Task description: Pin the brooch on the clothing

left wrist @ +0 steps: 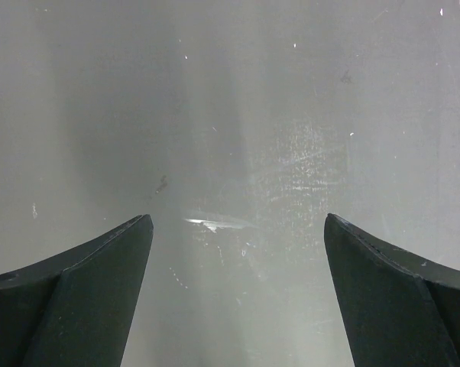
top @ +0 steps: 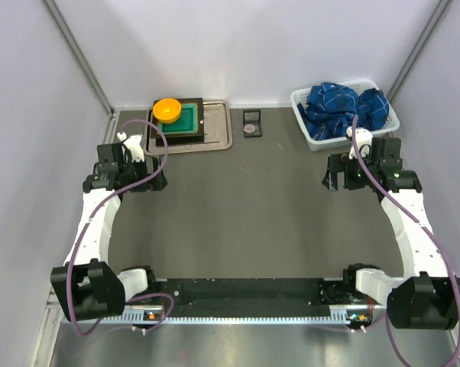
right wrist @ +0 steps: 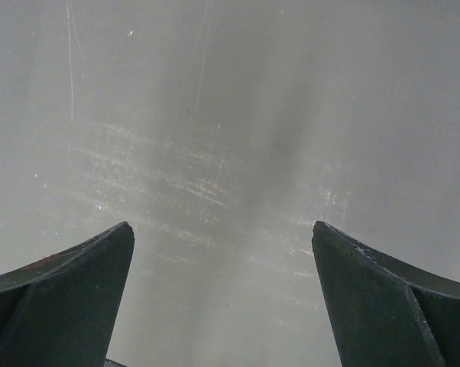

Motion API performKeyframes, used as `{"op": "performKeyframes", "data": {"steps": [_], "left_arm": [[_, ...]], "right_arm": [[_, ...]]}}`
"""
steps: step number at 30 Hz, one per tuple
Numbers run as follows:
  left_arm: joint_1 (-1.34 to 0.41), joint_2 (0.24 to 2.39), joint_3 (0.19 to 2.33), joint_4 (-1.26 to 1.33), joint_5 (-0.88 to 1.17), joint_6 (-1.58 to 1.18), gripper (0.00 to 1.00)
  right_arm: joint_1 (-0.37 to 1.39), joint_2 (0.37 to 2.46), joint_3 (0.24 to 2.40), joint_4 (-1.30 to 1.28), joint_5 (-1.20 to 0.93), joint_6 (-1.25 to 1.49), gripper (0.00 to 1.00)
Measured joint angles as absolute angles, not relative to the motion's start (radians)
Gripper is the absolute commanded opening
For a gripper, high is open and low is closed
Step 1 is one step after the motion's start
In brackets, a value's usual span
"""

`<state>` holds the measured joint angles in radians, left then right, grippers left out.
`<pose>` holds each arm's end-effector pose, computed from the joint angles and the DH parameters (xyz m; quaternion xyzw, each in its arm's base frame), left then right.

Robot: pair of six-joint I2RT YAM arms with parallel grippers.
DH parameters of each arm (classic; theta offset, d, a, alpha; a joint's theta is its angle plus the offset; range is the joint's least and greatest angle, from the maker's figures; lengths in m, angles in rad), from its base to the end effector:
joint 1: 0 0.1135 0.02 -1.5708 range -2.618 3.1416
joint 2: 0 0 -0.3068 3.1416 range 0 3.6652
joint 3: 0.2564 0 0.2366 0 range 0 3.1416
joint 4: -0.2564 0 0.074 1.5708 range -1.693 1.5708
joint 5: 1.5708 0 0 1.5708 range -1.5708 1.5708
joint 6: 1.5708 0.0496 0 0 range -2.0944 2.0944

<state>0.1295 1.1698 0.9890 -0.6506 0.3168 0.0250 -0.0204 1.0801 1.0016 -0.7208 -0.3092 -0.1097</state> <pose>0.2180 0.0128 0.3243 0.0088 0.9225 -0.1191 0.3671 0.1931 0.0112 0.3390 -0.0987 0.9120 0.1182 0.3803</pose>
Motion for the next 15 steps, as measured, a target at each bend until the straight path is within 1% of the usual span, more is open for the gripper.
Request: {"op": "performKeyframes", "data": {"steps": [4, 7, 10, 15], "left_arm": [[0.130, 1.170, 0.989, -0.649, 0.316, 0.025, 0.98], [0.130, 1.170, 0.999, -0.648, 0.295, 0.025, 0.98], [0.130, 1.168, 1.013, -0.639, 0.278, 0.026, 0.99], [0.130, 1.127, 1.021, -0.592, 0.283, 0.042, 0.99]], "right_arm": [[-0.020, 1.110, 1.059, -0.728, -0.315, -0.128, 0.99], [-0.020, 1.142, 1.148, -0.731, -0.308, -0.150, 0.99], [-0.021, 1.212, 1.284, -0.732, -0.278, -0.181, 0.99], [-0.043, 1.412, 1.563, -0.725, -0.240, -0.210, 0.99]]}}
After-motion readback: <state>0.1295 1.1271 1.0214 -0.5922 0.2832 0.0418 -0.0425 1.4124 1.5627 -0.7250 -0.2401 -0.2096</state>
